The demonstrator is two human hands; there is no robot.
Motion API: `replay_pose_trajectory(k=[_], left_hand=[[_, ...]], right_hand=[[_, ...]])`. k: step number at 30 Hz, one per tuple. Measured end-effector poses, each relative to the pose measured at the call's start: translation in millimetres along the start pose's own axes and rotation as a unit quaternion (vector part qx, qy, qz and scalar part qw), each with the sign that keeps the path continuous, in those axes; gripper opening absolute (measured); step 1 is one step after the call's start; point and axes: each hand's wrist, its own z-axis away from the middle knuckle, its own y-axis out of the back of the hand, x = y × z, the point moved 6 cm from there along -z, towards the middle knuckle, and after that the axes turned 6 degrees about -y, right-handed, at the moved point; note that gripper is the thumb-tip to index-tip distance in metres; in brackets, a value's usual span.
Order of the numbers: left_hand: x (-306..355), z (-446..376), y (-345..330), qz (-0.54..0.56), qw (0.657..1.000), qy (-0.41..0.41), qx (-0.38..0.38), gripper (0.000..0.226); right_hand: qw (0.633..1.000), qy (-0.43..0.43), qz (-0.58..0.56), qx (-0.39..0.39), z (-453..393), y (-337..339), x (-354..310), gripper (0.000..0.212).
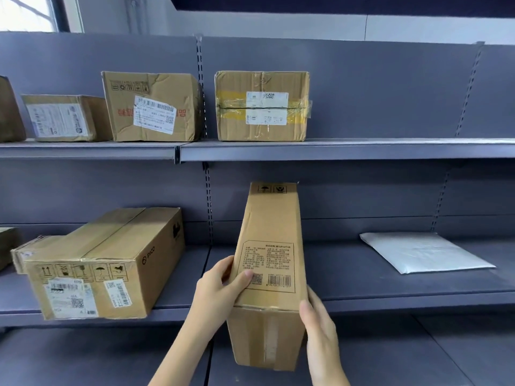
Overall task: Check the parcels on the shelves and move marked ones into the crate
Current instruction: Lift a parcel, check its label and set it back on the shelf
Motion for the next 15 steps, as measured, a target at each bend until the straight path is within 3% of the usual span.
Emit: replay_pose_trajectory(k=[2, 4, 6, 10, 15], left_hand=[[-5, 3, 4, 0.014, 1.0, 0.011, 0.009, 0.027], [-9, 5, 10, 0.024, 0.999, 0.019, 0.027, 0.029], [-13, 6, 19, 0.026, 0.997, 0.026, 0.06, 0.035], [-18, 8, 35, 0.046, 0.992, 0.05, 0.111, 0.054], [-23, 10, 56, 0.018, 0.99, 0.047, 0.135, 0.045]], right_hand=[[0.996, -0.057, -0.028, -0.058, -1, -3, 10, 0.089], [0.984, -0.133, -0.083, -0.086, -5, -3, 21, 0.069], [0.972, -0.202, -0.076, -0.09, -8, 0, 37, 0.055], [0.951, -0.299, -0.003, -0.076, -6, 4, 78, 0.063], [0.899, -0.421, -0.112, -0.042, 3, 5, 123, 0.063]])
